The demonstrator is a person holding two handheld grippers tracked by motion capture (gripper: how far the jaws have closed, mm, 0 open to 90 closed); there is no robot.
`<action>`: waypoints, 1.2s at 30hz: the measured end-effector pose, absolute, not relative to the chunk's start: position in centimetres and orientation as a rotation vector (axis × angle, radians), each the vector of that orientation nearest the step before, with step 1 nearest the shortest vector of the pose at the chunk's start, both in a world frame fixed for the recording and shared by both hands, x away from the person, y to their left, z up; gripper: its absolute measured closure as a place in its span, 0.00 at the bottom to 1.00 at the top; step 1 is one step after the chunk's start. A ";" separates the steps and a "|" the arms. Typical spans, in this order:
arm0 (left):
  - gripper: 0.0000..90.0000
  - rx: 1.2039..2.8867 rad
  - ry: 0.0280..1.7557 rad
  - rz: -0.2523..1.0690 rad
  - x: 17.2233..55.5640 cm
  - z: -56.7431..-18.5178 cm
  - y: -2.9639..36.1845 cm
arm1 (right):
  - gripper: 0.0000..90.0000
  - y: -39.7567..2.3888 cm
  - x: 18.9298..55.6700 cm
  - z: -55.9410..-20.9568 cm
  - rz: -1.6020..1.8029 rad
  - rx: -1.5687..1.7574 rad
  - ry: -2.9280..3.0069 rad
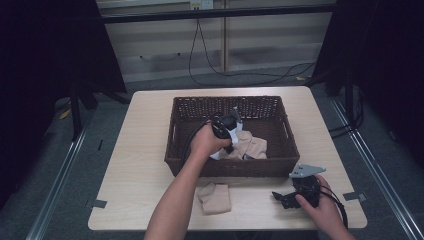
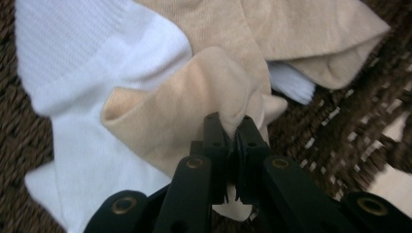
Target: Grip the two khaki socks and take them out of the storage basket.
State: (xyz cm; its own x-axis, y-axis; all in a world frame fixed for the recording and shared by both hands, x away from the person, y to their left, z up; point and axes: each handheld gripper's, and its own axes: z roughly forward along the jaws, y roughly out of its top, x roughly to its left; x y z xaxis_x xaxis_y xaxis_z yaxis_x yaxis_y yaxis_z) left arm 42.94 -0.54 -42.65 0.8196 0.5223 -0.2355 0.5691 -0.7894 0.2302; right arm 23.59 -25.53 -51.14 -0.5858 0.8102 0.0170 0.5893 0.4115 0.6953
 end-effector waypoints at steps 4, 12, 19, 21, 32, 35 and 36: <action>0.95 2.699 0.843 -0.232 42.8 -41.0 0.4 | 0.00 -25.5 23.6 -51.1 0.961 1.208 2.348; 0.95 2.685 0.837 -0.272 42.5 -37.4 2.1 | 0.00 -25.5 23.6 -51.2 0.962 1.209 2.348; 0.95 2.711 0.839 -0.251 42.3 -34.9 3.2 | 0.00 -25.5 23.6 -51.1 0.962 1.215 2.348; 0.95 2.697 0.836 -0.249 42.3 -34.1 3.5 | 0.00 -25.5 23.6 -51.1 0.962 1.219 2.349; 0.95 2.673 0.843 -0.223 42.9 -30.3 5.2 | 0.00 -25.5 23.6 -51.1 0.960 1.219 2.350; 0.95 2.675 0.843 -0.221 43.0 -29.5 5.5 | 0.00 -25.5 23.6 -51.1 0.960 1.214 2.350; 0.95 2.675 0.843 -0.221 43.0 -29.5 5.5 | 0.00 -25.5 23.6 -51.1 0.960 1.214 2.350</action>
